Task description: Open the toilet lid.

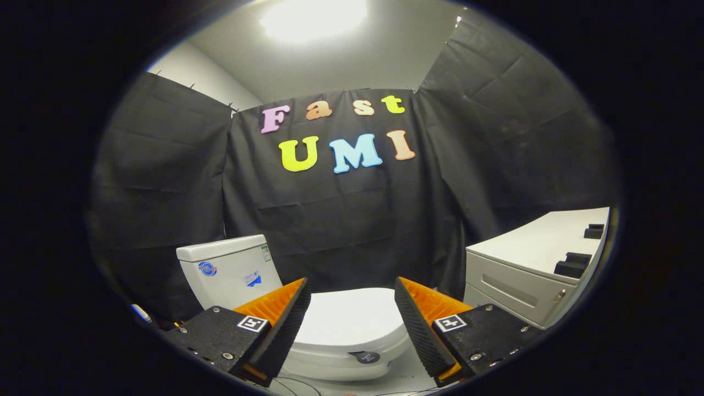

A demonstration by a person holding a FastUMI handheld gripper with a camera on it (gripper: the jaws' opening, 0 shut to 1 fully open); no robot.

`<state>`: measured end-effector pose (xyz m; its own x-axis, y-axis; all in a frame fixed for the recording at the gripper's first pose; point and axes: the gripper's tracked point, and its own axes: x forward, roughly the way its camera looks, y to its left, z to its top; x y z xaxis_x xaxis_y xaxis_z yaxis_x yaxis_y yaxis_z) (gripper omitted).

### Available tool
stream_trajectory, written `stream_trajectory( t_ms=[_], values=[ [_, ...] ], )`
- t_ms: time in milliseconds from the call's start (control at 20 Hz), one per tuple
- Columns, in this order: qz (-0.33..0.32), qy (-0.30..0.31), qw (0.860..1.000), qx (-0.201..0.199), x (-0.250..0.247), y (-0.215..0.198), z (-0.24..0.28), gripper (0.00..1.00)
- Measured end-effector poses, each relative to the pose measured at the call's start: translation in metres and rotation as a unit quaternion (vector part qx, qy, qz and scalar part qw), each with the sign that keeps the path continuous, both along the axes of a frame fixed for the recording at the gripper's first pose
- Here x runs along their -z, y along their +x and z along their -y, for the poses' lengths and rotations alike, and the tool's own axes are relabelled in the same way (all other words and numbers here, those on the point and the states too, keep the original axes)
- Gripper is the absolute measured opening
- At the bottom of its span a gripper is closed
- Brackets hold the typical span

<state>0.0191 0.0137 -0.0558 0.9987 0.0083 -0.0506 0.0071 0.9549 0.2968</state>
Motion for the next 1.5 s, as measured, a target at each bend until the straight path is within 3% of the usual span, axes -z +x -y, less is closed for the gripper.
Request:
stream_trajectory(
  t_ms=[300, 650, 1200, 1500],
  values=[
    [-0.020, 0.106, 0.994, 0.010, 0.031, 0.018, -0.006, 0.96],
    [-0.051, 0.184, 0.981, 0.017, 0.069, 0.032, -0.020, 0.96],
    [-0.108, 0.318, 0.940, 0.052, 0.131, 0.031, -0.041, 0.95],
    [-0.160, 0.388, 0.905, 0.068, 0.174, 0.027, -0.057, 0.95]
  ],
)
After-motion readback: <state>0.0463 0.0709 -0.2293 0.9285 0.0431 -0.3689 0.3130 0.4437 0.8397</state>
